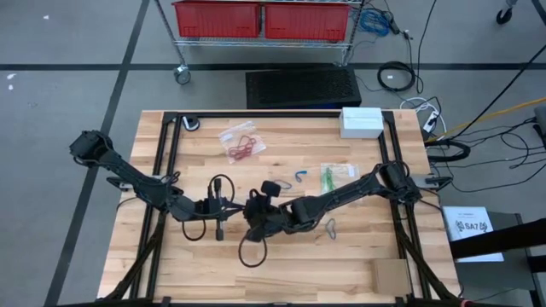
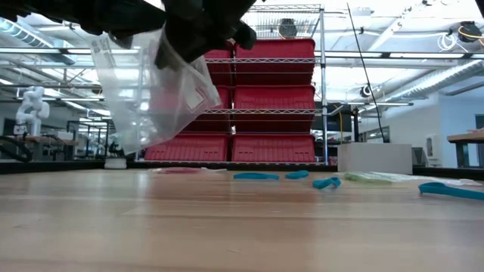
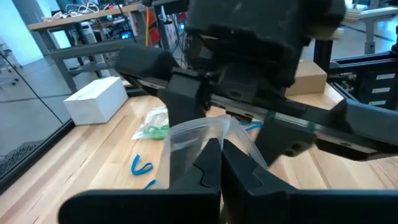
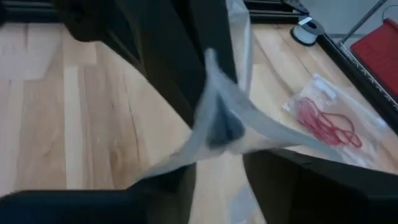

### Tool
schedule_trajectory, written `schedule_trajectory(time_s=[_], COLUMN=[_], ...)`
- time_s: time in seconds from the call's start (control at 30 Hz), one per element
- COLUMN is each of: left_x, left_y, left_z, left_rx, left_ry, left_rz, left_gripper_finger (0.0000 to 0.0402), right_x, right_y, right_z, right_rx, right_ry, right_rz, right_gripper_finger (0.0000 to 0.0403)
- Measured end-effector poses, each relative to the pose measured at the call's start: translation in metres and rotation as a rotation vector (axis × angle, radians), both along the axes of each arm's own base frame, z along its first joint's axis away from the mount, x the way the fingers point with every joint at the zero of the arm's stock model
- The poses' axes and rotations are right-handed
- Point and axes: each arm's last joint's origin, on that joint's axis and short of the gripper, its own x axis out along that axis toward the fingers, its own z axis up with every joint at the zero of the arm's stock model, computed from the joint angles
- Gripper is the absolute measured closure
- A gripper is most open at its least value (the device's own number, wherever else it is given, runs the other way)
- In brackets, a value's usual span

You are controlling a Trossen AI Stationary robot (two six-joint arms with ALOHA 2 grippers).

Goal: Sort rubber bands
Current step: Open the bottom zip bag

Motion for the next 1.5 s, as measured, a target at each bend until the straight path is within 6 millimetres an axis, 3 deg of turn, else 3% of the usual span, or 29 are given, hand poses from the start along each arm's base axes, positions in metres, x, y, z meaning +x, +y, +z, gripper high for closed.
schedule_trajectory(time_s=[0.07, 0.17, 0.23, 0.43, 0.7, 0.9, 1.07, 1.33, 1.5], left_x=[0.0, 0.0, 0.0, 0.0, 0.003, 0.007, 0.007, 0.007, 0.005], left_y=[0.0, 0.0, 0.0, -0.001, -0.002, -0.004, -0.006, -0.006, -0.005], left_z=[0.0, 0.0, 0.0, 0.0, -0.005, -0.006, -0.004, -0.004, -0.004], left_rx=[0.001, 0.002, 0.001, -0.006, -0.015, -0.014, -0.014, 0.003, 0.015], left_ry=[0.0, 0.001, 0.001, -0.001, 0.009, -0.02, -0.038, -0.036, -0.02], left_rz=[0.0, 0.001, 0.0, 0.0, 0.002, 0.001, -0.005, -0.007, -0.009], left_gripper_finger=[0.0402, 0.0402, 0.0402, 0.0402, 0.0402, 0.0402, 0.0402, 0.0402, 0.0402], right_x=[0.0, -0.002, -0.005, -0.007, -0.005, -0.003, -0.002, -0.003, -0.015], right_y=[0.0, 0.002, 0.007, 0.013, 0.003, 0.004, 0.001, 0.013, 0.023], right_z=[0.0, -0.001, -0.002, -0.006, -0.042, -0.035, -0.037, -0.029, -0.012], right_rx=[-0.006, -0.037, -0.064, -0.033, 0.009, -0.059, -0.033, 0.005, -0.004], right_ry=[0.003, 0.022, 0.031, 0.005, -0.144, -0.281, -0.271, -0.265, -0.214], right_rz=[0.001, -0.001, -0.011, -0.009, 0.002, -0.043, -0.024, 0.029, 0.058], right_gripper_finger=[0.0294, 0.037, 0.0391, 0.0402, 0.0403, 0.0402, 0.0359, 0.0236, 0.0208])
